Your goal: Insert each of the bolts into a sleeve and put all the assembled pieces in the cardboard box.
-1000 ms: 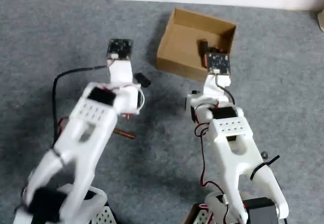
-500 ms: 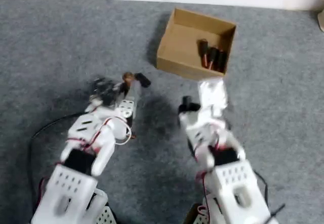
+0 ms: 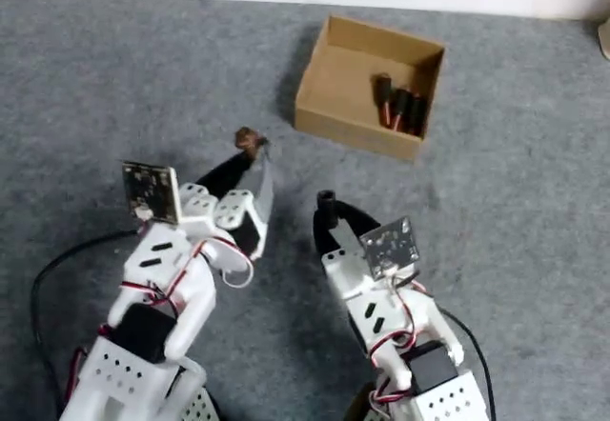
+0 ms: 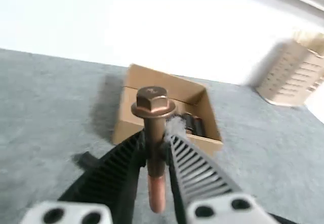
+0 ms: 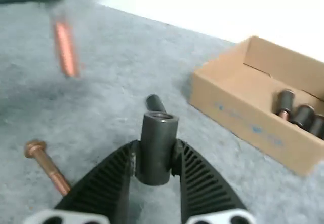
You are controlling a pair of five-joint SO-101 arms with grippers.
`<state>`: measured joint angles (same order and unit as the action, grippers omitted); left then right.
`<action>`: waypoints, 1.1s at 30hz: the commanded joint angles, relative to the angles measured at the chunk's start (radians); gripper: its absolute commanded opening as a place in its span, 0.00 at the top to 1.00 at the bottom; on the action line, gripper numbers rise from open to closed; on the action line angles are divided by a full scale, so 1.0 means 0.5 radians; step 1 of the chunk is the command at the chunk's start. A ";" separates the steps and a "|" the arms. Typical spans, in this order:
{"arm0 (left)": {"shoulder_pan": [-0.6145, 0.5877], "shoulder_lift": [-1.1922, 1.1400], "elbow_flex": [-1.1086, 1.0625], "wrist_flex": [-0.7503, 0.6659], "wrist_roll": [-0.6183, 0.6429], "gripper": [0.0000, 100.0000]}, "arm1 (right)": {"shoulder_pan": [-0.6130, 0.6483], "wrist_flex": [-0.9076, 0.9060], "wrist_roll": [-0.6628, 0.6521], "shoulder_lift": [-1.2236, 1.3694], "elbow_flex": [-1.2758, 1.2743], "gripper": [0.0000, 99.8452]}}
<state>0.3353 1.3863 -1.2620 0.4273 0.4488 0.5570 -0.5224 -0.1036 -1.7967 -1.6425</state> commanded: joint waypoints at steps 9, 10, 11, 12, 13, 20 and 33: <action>0.118 0.023 -0.032 -0.371 0.009 0.99 | 0.103 -0.044 -0.034 -0.084 0.057 1.00; 0.121 0.023 -0.038 -0.371 0.012 0.99 | 0.106 -0.044 -0.034 -0.084 0.057 1.00; 0.127 0.023 -0.041 -0.371 0.012 0.99 | 0.115 -0.044 -0.034 -0.084 0.057 1.00; 0.155 0.023 -0.044 -0.371 0.012 0.99 | 0.121 -0.044 -0.034 -0.084 0.057 1.00; 0.192 0.023 -0.048 -0.371 0.012 0.99 | 0.121 -0.044 -0.034 -0.084 0.057 1.00; 0.311 0.020 -0.075 -0.374 0.009 0.99 | 0.124 -0.044 -0.034 -0.084 0.057 1.00; 0.308 0.020 -0.176 -0.485 0.012 0.99 | 0.189 -0.216 -0.034 -0.084 0.075 1.00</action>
<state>0.4764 1.3894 -1.3587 0.2156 0.4488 0.6306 -0.6268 -0.1097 -1.8259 -1.6425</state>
